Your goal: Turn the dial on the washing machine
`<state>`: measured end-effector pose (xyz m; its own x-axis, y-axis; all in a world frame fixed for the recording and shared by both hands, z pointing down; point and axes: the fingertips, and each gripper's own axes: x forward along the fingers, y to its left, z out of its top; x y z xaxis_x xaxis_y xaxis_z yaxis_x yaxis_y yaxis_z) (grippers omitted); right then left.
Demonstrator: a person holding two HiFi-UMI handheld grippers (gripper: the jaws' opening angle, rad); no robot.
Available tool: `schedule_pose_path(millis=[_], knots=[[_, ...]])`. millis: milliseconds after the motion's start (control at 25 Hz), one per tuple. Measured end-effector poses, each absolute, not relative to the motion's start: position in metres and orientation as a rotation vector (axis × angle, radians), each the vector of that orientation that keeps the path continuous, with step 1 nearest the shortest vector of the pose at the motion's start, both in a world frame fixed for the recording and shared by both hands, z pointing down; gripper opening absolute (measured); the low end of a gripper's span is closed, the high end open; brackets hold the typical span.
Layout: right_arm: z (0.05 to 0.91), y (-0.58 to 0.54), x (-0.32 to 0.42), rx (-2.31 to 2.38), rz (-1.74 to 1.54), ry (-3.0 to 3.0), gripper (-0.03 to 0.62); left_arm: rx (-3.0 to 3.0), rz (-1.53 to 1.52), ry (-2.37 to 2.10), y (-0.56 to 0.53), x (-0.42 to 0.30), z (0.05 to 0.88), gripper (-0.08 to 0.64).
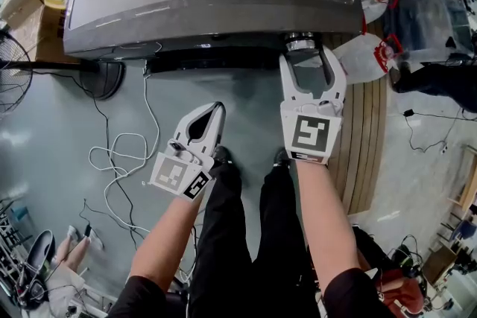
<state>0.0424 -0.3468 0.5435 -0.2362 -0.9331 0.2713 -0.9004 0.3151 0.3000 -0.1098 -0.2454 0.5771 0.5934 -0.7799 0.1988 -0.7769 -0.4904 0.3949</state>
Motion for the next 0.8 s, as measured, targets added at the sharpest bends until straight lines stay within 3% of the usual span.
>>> schedule_pose_path(millis=[800], knots=[[0.5487, -0.3441, 0.0389, 1.568, -0.26, -2.024, 0.288, 2.404, -0.003, -1.201, -0.2506, -0.1189, 0.5817, 0.015]])
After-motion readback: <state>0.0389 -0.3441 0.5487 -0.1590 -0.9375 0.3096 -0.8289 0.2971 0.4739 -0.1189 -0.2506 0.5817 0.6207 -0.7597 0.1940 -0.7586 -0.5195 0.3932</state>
